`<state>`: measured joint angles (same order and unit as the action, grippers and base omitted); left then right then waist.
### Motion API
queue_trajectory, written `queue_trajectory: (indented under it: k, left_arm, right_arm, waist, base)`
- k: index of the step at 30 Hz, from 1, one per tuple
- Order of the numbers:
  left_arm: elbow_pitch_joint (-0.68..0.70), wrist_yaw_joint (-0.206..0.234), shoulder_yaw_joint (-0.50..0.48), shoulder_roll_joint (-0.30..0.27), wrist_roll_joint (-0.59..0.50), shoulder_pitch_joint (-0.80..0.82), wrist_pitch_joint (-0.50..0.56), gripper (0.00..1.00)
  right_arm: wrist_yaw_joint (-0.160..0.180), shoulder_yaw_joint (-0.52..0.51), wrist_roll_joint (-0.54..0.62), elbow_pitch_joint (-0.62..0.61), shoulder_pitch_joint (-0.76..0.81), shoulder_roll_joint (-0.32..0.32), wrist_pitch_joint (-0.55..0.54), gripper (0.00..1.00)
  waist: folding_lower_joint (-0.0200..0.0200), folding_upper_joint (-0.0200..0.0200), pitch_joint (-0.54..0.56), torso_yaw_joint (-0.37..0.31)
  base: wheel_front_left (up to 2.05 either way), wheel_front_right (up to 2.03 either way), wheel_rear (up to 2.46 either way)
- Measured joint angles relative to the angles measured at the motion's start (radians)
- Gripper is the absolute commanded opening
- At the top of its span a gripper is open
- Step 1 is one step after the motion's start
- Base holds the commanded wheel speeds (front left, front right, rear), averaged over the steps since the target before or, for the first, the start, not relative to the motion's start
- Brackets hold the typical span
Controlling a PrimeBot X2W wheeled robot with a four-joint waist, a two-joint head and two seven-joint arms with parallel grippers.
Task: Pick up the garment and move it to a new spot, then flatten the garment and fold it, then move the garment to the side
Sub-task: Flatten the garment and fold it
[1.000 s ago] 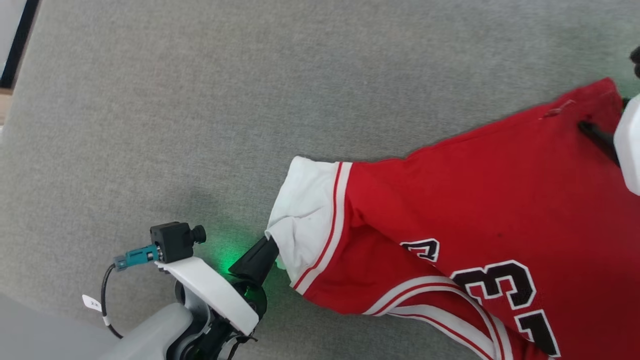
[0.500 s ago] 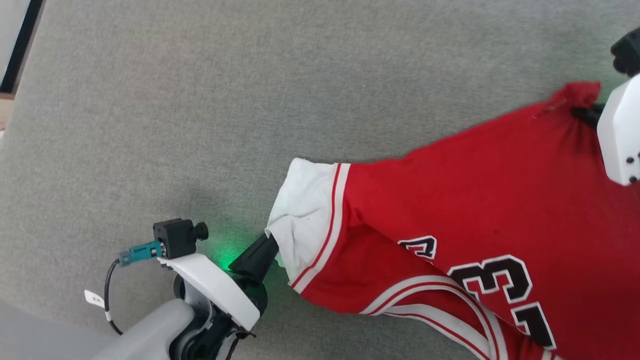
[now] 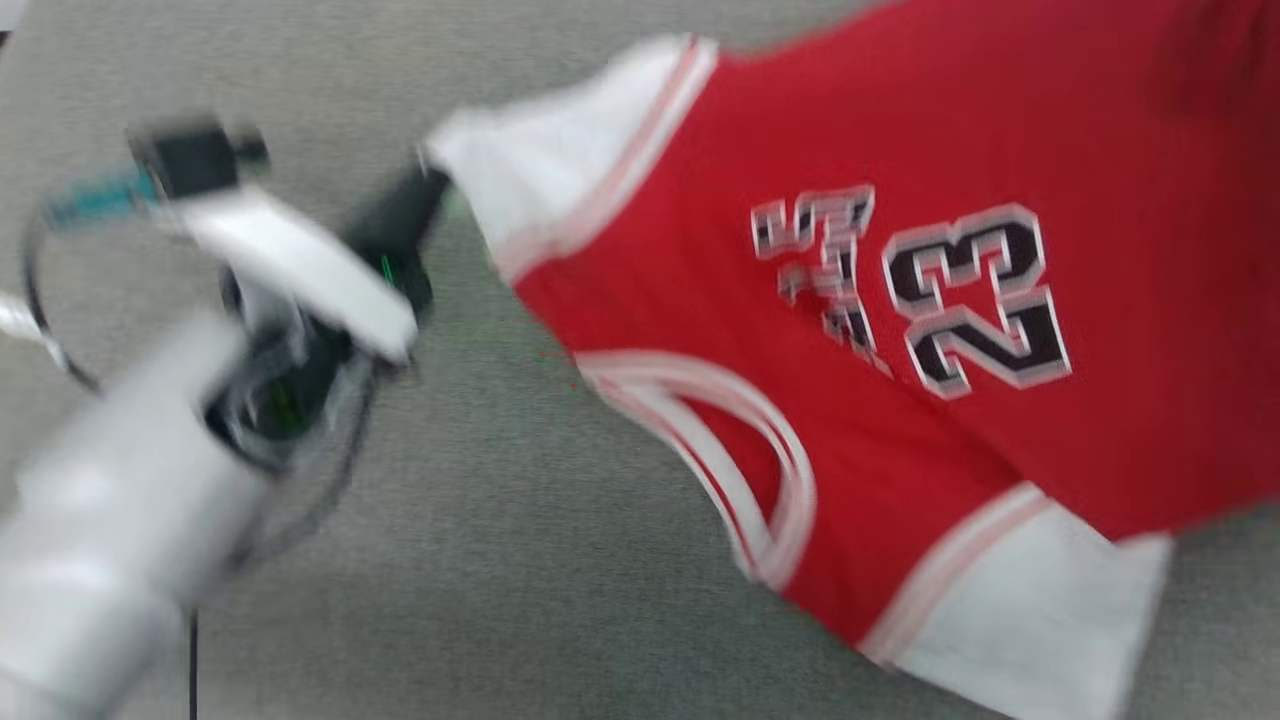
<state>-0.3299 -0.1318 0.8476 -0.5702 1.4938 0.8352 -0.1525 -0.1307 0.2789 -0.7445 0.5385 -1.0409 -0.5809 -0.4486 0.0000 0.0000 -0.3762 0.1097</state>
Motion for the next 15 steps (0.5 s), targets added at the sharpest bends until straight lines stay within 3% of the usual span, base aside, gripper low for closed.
queue_trajectory:
  k: [7,15]
  left_arm:
    - [-0.208,0.000,-0.125,0.055,0.072,0.368,0.087,0.00]
    - [-0.517,0.000,-0.233,0.132,0.051,0.800,0.008,0.00]
  right_arm:
    - [0.000,-0.059,0.061,0.178,-0.221,0.084,0.129,0.00]
    - [-0.003,-0.155,0.130,0.361,-0.499,0.165,0.344,0.00]
  waist:
    - [0.0001,0.0000,-0.057,-0.055]
    - [0.0002,0.0000,-0.133,-0.121]
  base:
    - [0.00,0.00,0.00]
    - [0.00,0.00,0.00]
